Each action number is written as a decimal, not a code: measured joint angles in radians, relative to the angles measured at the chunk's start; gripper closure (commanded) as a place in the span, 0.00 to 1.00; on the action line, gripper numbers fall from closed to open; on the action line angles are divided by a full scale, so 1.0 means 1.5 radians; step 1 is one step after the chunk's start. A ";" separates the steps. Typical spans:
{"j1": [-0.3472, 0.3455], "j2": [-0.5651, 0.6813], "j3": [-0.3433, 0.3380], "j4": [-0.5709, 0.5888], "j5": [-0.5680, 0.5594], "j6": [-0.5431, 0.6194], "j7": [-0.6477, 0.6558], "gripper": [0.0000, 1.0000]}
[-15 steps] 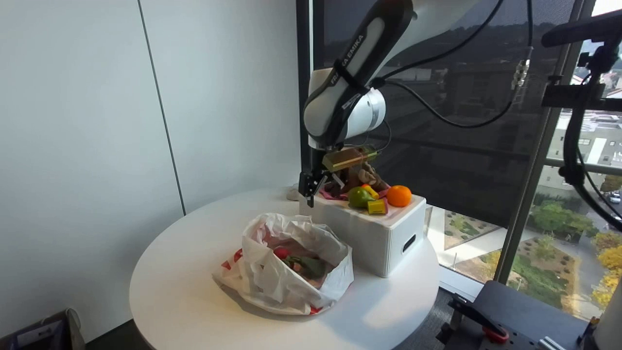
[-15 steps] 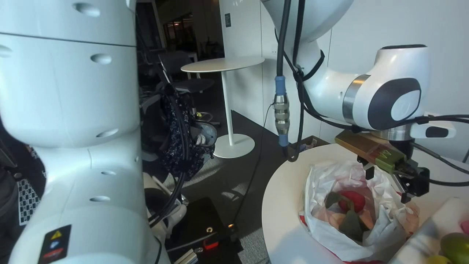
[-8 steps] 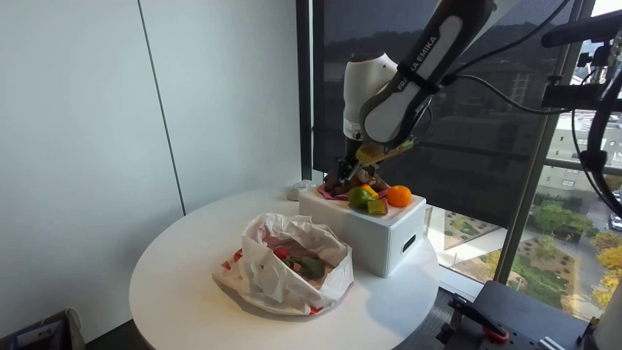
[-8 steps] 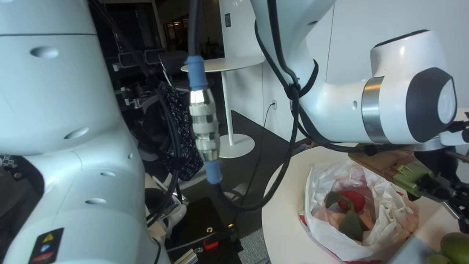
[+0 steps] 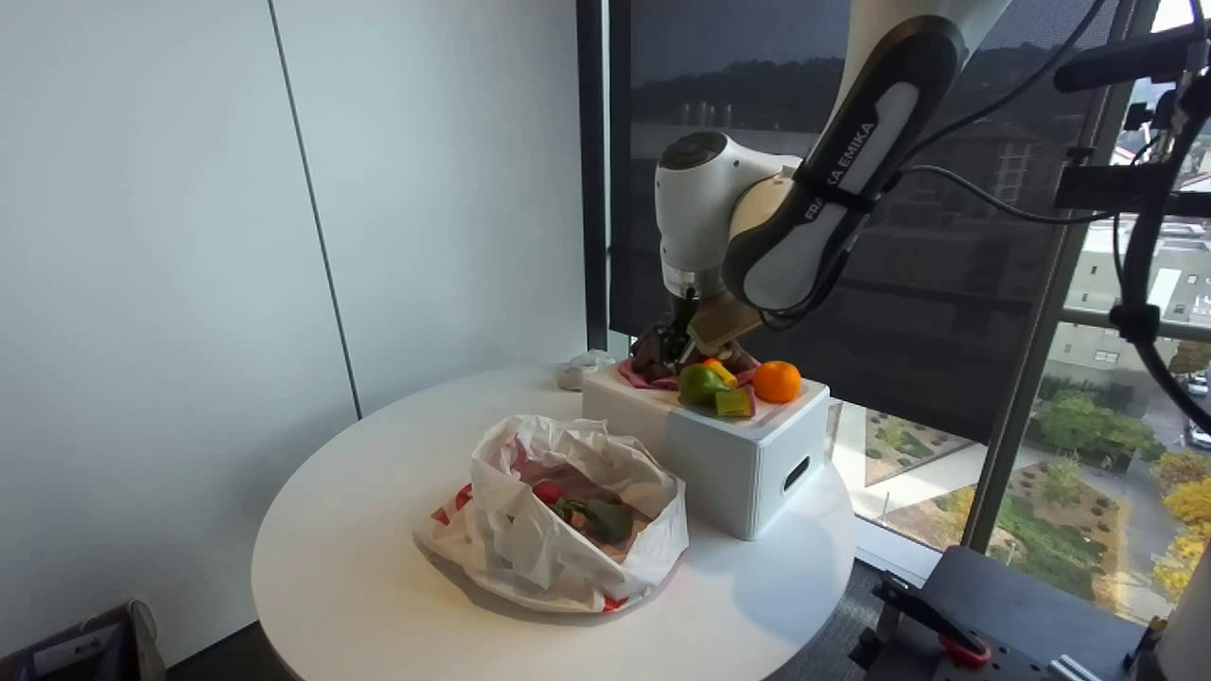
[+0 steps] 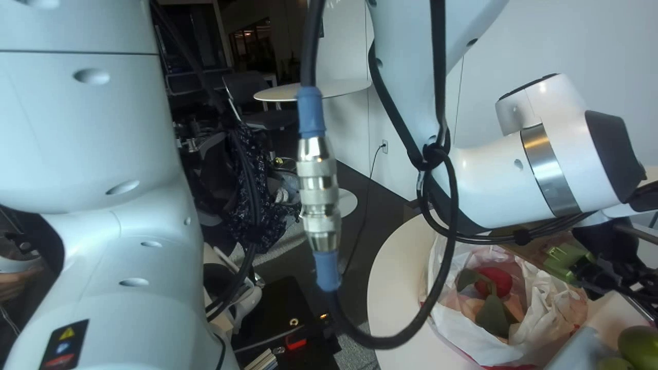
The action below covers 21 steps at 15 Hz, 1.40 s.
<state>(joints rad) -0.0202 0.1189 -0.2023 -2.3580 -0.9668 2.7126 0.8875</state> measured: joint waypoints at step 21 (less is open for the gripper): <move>-0.009 0.060 0.017 0.066 -0.022 -0.041 0.086 0.52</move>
<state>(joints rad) -0.0336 0.2095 -0.1773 -2.2590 -0.9991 2.6507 1.0160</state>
